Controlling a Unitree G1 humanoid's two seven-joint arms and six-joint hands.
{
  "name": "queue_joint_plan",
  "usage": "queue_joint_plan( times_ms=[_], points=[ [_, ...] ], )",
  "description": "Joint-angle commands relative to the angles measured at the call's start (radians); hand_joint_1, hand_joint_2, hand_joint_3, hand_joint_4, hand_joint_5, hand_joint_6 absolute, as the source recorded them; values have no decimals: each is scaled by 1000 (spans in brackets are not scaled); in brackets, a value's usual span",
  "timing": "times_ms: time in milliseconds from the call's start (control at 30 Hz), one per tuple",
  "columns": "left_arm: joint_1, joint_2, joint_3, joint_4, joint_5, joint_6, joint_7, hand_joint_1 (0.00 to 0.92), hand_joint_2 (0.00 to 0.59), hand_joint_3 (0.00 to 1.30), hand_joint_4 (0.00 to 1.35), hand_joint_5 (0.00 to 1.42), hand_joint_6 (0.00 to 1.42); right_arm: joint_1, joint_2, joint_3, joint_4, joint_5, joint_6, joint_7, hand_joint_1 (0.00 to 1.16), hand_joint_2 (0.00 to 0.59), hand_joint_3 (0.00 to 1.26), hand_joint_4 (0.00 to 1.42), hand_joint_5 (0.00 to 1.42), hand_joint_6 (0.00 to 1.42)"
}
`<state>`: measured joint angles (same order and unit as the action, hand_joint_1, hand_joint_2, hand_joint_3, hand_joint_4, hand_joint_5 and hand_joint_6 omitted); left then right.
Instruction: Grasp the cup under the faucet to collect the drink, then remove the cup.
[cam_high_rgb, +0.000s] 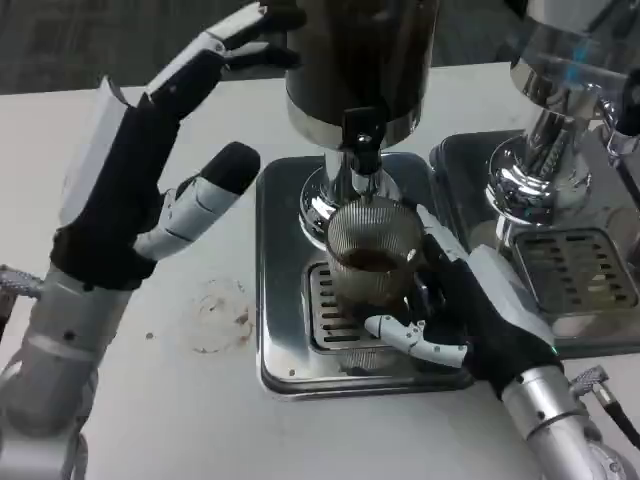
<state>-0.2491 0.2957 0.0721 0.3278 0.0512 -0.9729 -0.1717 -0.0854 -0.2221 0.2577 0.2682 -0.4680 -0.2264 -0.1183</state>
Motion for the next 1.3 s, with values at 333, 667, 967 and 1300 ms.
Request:
queue_joint_plan(
  times_ms=[333, 667, 967, 1300],
  points=[
    [100, 68, 100, 118, 117, -29, 108, 0, 185, 252, 147, 334, 277, -17, 9, -9, 9, 11, -26, -2, 545, 213, 0, 0, 0, 82],
    [122, 114, 68, 342, 267, -44, 202, 0, 188, 236, 125, 304, 243, -31, 20, -11, 36, 25, -39, 3, 546, 213, 0, 0, 0, 83],
    [85, 140, -4, 482, 319, -55, 259, 0, 192, 228, 112, 297, 239, -78, 44, -3, 95, 57, -42, 26, 541, 209, 0, 0, 0, 83],
    [77, 148, -40, 548, 304, -66, 267, 0, 197, 222, 112, 296, 239, -118, 73, -1, 174, 77, -64, 20, 545, 202, 0, 0, 0, 74]
  ],
)
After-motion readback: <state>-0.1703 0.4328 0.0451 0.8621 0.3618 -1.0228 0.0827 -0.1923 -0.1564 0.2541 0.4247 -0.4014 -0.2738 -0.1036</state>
